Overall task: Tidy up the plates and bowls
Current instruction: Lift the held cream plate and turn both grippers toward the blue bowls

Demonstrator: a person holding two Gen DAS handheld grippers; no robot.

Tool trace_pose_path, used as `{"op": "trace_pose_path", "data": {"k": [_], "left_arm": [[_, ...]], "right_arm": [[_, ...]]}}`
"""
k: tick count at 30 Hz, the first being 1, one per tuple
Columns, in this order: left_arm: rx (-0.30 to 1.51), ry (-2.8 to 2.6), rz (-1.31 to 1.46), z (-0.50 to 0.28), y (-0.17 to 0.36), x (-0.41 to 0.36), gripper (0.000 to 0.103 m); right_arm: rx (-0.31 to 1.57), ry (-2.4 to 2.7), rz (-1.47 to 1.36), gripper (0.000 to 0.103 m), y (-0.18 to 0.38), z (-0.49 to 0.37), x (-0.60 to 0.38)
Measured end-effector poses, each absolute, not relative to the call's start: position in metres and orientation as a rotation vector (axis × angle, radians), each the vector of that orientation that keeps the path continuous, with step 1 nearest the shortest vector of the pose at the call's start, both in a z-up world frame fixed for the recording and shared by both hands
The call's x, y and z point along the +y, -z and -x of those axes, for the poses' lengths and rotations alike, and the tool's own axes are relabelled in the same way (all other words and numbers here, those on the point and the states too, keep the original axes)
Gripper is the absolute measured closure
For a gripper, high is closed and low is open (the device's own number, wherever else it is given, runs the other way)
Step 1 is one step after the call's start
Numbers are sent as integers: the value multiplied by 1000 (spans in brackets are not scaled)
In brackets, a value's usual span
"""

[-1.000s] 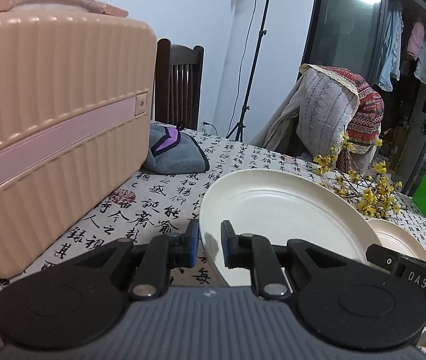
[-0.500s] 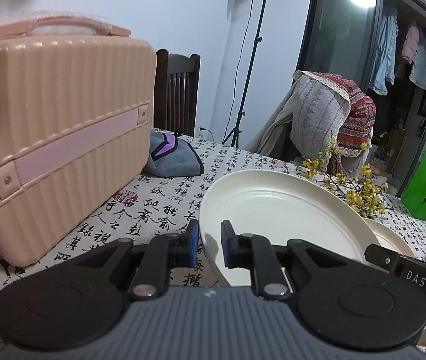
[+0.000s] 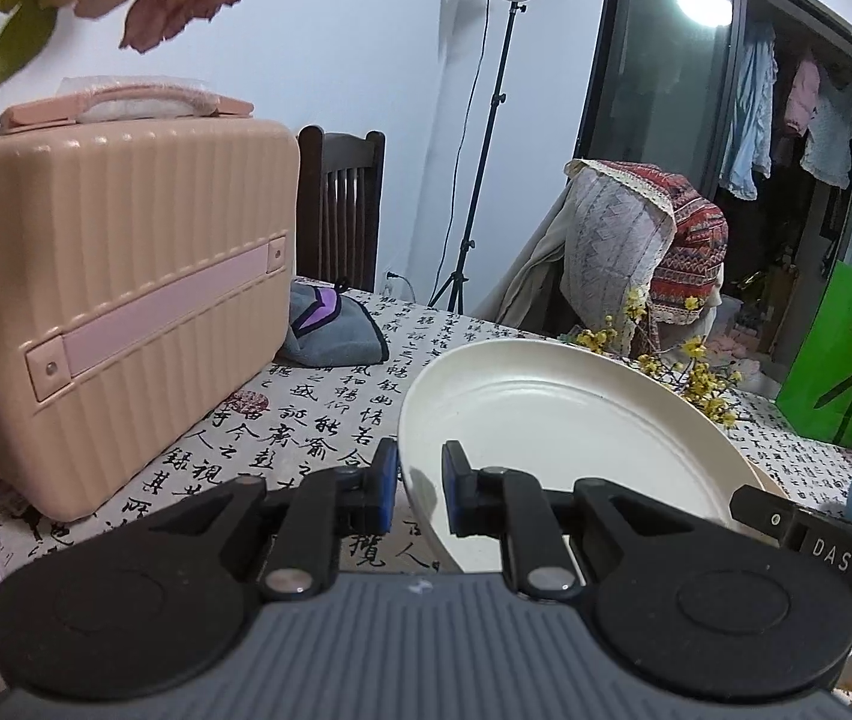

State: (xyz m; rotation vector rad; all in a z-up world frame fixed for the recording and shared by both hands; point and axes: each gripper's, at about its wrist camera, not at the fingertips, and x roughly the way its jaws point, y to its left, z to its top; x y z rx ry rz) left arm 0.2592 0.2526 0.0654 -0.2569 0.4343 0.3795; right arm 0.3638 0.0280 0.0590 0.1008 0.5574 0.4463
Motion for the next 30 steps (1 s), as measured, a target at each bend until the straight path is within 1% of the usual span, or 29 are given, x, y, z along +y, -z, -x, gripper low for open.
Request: {"op": "trace_pose_path", "data": {"k": [30], "left_arm": [[414, -321, 244, -223, -75, 207, 87]], "right_arm": [[512, -402, -127, 93, -73, -316, -23]]}}
